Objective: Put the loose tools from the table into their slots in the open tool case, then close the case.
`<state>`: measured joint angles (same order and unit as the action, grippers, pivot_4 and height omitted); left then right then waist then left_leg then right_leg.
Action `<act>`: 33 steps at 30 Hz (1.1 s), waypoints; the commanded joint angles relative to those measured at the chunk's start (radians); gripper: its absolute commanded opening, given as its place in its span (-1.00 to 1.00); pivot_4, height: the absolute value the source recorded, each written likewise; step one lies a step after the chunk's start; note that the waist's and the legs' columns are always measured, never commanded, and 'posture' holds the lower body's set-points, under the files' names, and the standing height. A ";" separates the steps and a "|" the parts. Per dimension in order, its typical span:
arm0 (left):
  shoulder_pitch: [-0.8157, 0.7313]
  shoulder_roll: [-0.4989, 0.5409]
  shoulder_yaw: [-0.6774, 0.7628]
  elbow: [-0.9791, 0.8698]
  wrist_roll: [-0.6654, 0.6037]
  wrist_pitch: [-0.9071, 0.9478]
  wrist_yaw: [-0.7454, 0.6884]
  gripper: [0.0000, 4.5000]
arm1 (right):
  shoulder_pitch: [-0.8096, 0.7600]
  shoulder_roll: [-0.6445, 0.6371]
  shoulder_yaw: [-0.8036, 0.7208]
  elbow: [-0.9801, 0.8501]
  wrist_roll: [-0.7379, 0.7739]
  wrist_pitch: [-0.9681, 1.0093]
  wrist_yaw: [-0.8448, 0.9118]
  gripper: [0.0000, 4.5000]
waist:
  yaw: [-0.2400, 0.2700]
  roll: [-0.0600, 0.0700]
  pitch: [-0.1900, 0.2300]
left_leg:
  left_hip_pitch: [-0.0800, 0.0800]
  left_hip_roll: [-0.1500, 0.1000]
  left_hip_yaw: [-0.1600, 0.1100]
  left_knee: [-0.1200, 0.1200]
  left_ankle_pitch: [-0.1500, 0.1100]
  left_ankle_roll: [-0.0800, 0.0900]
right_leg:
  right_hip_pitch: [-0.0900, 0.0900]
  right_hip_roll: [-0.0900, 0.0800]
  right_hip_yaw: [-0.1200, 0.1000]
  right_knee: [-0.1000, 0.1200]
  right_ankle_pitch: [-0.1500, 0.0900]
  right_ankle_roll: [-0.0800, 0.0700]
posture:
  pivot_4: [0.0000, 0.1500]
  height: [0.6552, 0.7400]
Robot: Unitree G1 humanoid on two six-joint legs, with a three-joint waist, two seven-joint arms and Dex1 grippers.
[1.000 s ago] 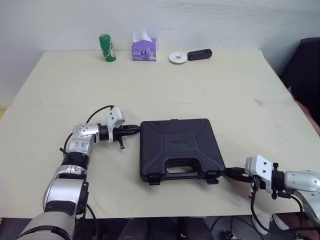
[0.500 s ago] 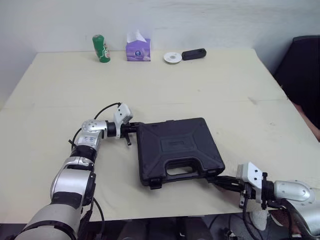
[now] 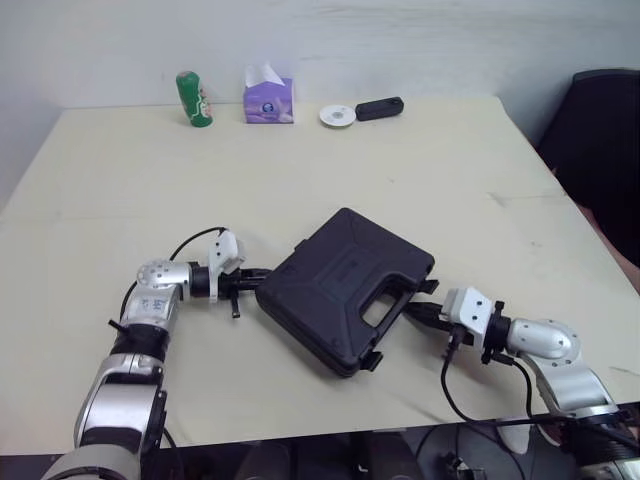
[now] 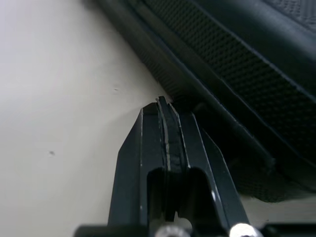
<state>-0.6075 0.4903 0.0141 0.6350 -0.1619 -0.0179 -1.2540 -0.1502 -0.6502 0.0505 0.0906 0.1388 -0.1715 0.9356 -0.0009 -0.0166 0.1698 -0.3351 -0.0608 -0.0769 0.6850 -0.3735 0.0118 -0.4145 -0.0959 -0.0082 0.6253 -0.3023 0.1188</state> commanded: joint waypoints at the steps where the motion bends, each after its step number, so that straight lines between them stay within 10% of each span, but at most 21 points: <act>1: 0.106 0.018 0.022 -0.238 -0.064 0.100 0.039 -0.97 | 0.000 0.035 0.026 0.008 -0.041 0.014 -0.053 -1.00 | 0.001 0.000 0.000 | 0.000 0.000 -0.001 0.000 0.000 0.000 | 0.000 0.000 0.002 0.000 0.000 0.000 | 1.00 1.00; 13: 0.215 -0.001 0.096 -0.468 -0.104 0.322 0.346 -0.97 | 0.112 -0.010 0.002 -0.245 -0.058 0.210 -0.124 -1.00 | 0.009 0.005 0.002 | 0.000 0.000 -0.002 -0.001 0.000 0.000 | 0.000 0.000 0.005 -0.004 0.000 -0.001 | 1.00 1.00; 33: 0.193 0.012 0.012 -0.480 -0.130 0.381 0.282 -0.97 | 0.013 0.056 0.191 -0.363 -0.162 0.291 -0.124 -1.00 | -0.005 0.006 0.003 | 0.000 0.000 -0.001 -0.003 -0.001 -0.002 | -0.004 0.003 0.010 -0.003 0.000 -0.001 | 1.00 1.00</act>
<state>-0.4223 0.4969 0.0267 0.2114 -0.2565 0.3568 -0.9560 -0.1391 -0.6083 0.1562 -0.2101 -0.0295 0.1208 0.7673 -0.0063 -0.0109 0.1723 -0.3354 -0.0607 -0.0781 0.6818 -0.3741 0.0097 -0.4192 -0.0926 0.0023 0.6226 -0.3028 0.1177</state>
